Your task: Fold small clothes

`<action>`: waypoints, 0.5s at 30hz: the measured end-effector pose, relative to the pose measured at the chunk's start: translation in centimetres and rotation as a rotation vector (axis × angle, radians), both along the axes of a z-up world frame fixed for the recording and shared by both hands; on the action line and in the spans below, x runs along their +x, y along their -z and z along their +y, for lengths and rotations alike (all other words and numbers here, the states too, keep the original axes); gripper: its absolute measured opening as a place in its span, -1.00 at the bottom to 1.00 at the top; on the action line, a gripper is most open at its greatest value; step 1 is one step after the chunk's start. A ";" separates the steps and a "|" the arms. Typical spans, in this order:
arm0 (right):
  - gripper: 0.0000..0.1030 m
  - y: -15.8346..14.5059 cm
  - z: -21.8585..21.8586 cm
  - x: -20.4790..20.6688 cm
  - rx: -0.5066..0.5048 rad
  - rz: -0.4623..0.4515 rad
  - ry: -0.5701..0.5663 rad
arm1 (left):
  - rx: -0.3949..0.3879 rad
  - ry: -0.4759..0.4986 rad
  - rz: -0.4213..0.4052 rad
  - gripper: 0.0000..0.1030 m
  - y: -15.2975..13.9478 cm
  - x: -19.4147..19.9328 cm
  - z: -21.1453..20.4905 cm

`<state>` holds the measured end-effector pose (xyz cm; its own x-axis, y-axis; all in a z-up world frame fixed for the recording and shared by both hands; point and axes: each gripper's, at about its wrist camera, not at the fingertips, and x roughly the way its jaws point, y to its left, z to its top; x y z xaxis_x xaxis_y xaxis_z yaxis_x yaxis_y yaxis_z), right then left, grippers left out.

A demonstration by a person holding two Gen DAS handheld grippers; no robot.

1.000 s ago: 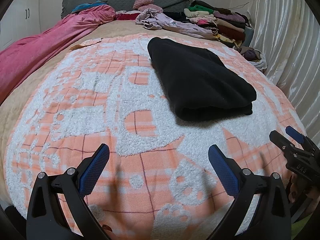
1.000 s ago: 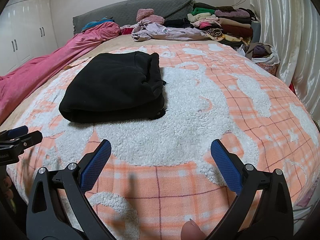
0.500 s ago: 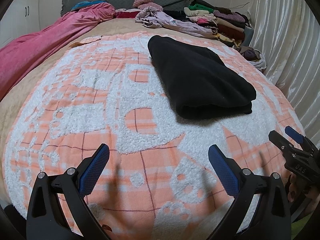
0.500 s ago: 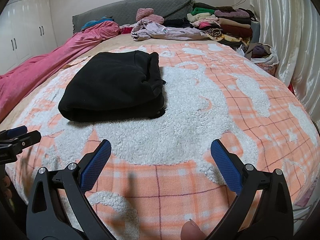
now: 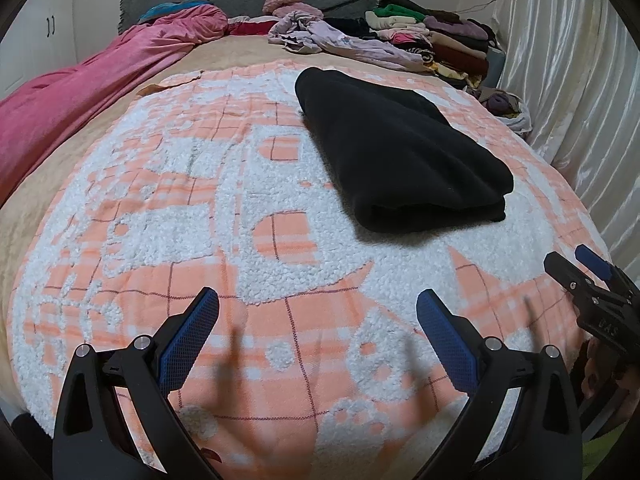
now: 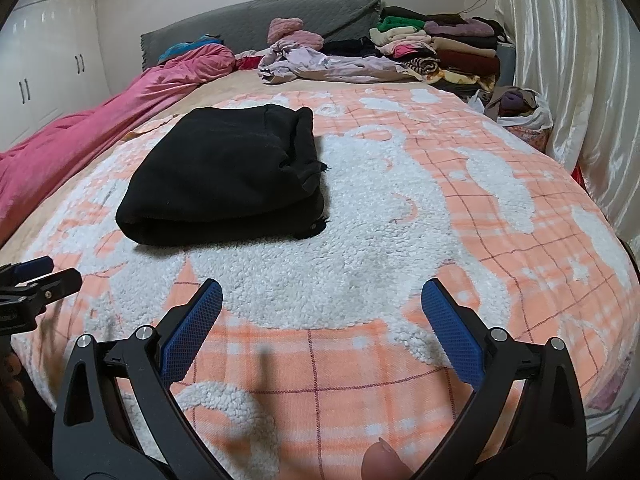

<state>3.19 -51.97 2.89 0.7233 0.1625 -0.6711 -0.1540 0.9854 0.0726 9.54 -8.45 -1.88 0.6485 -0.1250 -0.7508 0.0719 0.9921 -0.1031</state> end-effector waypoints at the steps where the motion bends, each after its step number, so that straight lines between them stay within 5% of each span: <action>1: 0.83 -0.1 -0.2 -0.1 -0.001 0.000 0.003 | 0.001 0.002 -0.002 0.92 0.0 0.0 0.0; 9: 0.83 -1.5 -3.4 -0.8 0.032 -0.002 0.077 | -0.002 -0.001 0.014 0.91 0.0 0.1 0.5; 15: 0.83 -3.5 -13.4 -3.7 0.065 -0.021 0.339 | -0.078 -0.109 0.045 0.92 0.1 1.3 7.1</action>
<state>-0.46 -65.36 6.41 0.7572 -0.0479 -0.6515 0.1797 0.9741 0.1372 10.80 -1.34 -2.01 0.6271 -0.1153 -0.7703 -0.0420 0.9825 -0.1812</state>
